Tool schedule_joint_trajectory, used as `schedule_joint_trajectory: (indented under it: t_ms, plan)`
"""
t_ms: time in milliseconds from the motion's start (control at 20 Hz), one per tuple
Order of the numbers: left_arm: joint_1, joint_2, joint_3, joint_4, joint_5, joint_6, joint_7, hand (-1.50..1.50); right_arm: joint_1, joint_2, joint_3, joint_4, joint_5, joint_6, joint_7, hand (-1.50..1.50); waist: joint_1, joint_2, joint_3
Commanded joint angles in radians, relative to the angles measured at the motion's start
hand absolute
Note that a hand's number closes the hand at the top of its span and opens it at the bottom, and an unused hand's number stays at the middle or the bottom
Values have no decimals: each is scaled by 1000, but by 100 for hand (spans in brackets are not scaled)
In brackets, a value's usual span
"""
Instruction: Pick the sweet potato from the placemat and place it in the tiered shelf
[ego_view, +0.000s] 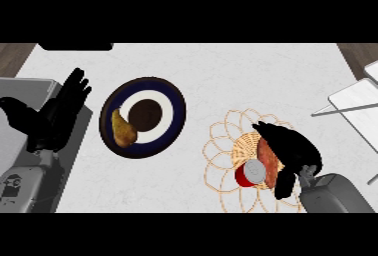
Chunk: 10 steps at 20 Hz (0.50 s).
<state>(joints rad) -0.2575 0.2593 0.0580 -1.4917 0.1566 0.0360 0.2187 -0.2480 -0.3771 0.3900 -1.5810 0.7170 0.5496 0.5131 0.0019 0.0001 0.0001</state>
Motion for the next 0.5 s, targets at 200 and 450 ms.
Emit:
schedule_joint_trajectory:
  t_ms: [200,450]
  plan:
    - [41,-44,4,-25,-35,-7,-18,0,49,77,-25,74,95,-27,-68,-150,-2,-1,0]
    - [65,-55,-9,-98,-47,-6,36,0,50,101,-20,145,136,-36,-130,150,0,-1,0]
